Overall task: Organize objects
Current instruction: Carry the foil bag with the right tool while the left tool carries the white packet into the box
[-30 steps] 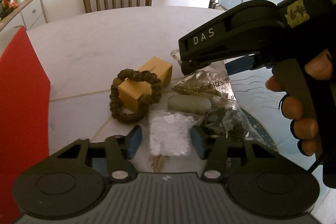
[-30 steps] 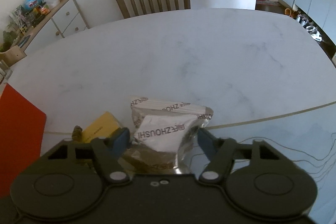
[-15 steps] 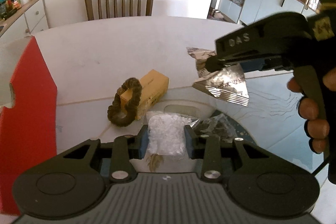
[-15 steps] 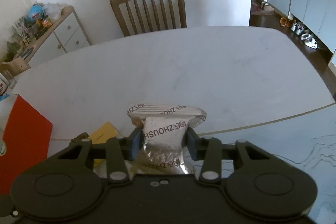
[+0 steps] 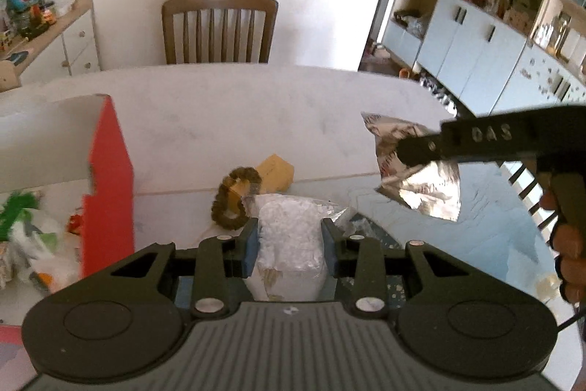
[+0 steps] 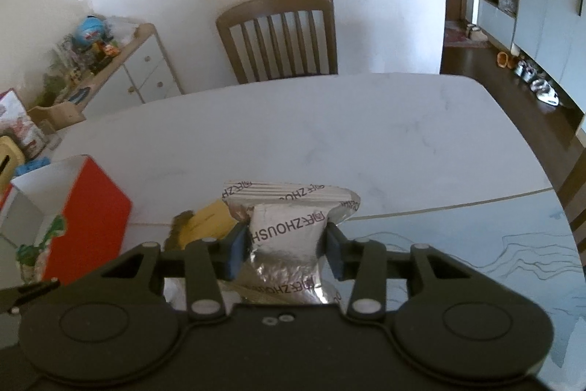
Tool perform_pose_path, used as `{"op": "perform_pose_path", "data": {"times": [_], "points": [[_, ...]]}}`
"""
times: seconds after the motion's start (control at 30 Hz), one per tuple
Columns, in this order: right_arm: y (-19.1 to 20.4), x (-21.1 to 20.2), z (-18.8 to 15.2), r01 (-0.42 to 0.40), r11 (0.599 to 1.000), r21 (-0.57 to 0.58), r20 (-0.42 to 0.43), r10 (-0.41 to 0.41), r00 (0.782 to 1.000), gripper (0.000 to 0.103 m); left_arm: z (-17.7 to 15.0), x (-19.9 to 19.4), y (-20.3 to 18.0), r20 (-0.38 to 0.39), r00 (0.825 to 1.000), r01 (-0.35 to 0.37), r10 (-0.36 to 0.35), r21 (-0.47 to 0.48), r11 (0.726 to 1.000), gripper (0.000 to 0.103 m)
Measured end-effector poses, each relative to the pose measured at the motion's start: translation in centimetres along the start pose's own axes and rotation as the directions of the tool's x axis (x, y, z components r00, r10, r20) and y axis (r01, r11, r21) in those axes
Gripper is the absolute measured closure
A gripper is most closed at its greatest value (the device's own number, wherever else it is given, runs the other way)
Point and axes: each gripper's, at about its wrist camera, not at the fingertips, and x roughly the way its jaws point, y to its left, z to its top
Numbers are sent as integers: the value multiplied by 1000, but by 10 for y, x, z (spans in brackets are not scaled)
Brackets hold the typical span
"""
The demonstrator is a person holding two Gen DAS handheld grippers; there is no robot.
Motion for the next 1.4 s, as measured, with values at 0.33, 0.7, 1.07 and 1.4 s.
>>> {"op": "perform_pose_path", "data": {"times": [0.33, 0.7, 1.07, 1.4], "points": [[35, -42, -2, -64, 996, -55, 30, 66, 997, 60, 9, -51, 28, 48, 998, -34, 36, -39, 999, 68], [97, -59, -6, -144, 981, -128, 42, 151, 988, 61, 12, -91, 88, 66, 993, -94, 100, -91, 991, 68], [159, -52, -15, -171, 967, -189, 30, 180, 983, 61, 14, -115, 163, 63, 982, -171, 179, -120, 978, 68], [214, -28, -22, -173, 952, -254, 3, 179, 984, 61, 20, -105, 224, 21, 973, -226, 230, -121, 967, 68]]}}
